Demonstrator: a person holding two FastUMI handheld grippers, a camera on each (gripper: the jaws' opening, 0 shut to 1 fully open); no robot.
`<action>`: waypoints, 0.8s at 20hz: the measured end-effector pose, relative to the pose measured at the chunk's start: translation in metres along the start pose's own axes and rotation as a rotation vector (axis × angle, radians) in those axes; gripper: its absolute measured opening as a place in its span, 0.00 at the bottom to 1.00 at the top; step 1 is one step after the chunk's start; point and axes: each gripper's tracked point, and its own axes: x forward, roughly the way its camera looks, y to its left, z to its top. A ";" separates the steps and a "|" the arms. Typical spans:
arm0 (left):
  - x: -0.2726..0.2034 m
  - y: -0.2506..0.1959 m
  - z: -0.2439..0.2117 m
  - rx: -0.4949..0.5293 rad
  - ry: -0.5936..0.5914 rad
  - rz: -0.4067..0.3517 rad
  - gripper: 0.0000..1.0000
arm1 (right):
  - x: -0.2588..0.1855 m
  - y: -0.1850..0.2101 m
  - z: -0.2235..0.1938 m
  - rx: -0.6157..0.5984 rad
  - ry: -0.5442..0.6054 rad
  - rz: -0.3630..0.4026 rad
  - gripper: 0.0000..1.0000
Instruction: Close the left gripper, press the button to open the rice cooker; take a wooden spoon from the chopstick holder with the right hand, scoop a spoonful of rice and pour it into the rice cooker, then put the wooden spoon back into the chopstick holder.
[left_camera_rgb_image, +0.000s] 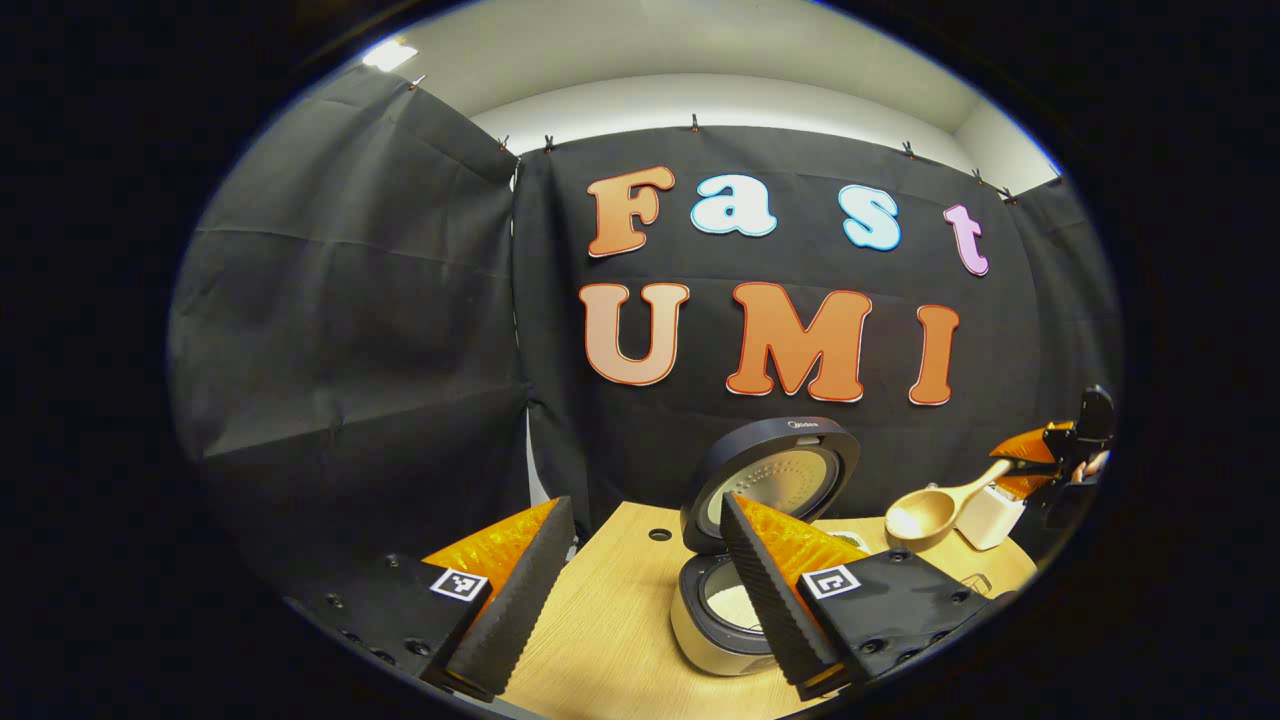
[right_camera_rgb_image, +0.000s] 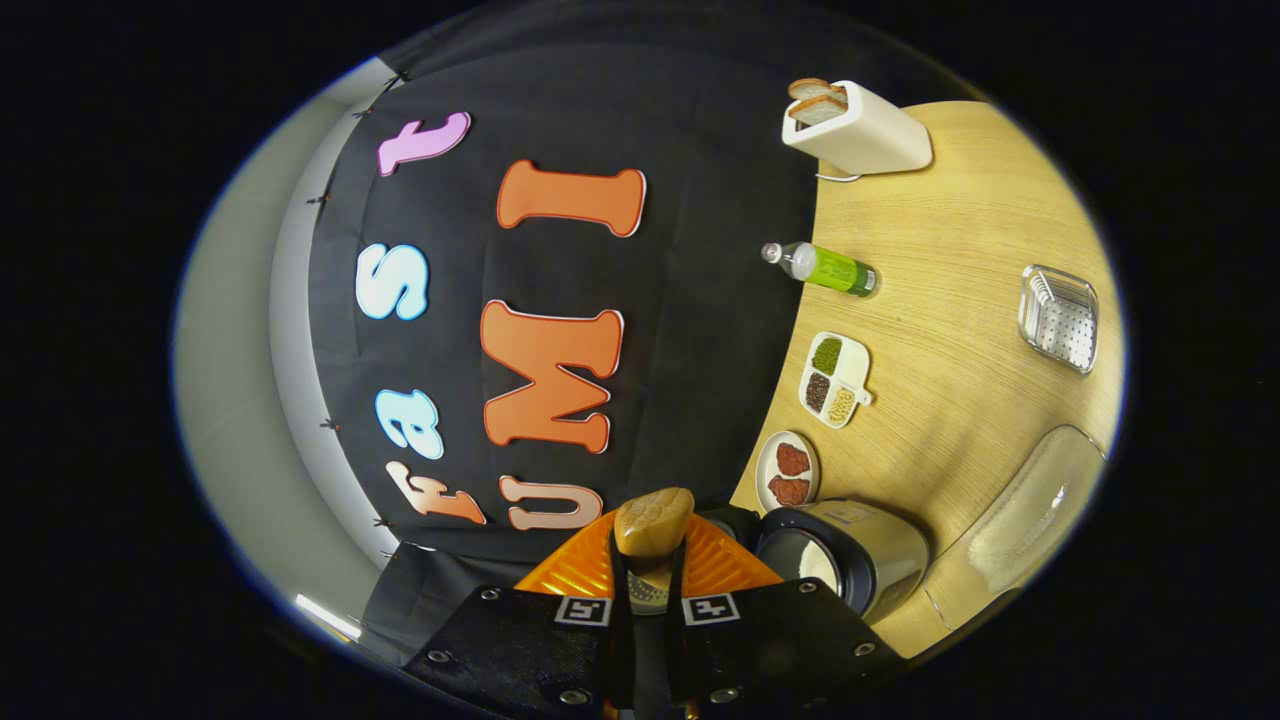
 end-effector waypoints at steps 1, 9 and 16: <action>0.001 0.001 -0.003 0.002 0.006 0.002 0.98 | 0.006 0.007 -0.001 -0.010 -0.001 0.007 0.12; -0.002 0.011 -0.006 0.006 0.017 0.022 0.95 | 0.035 0.041 -0.024 -0.160 -0.002 0.028 0.12; -0.002 0.018 -0.007 -0.002 0.014 0.035 0.95 | 0.046 0.050 -0.036 -0.313 -0.009 0.036 0.11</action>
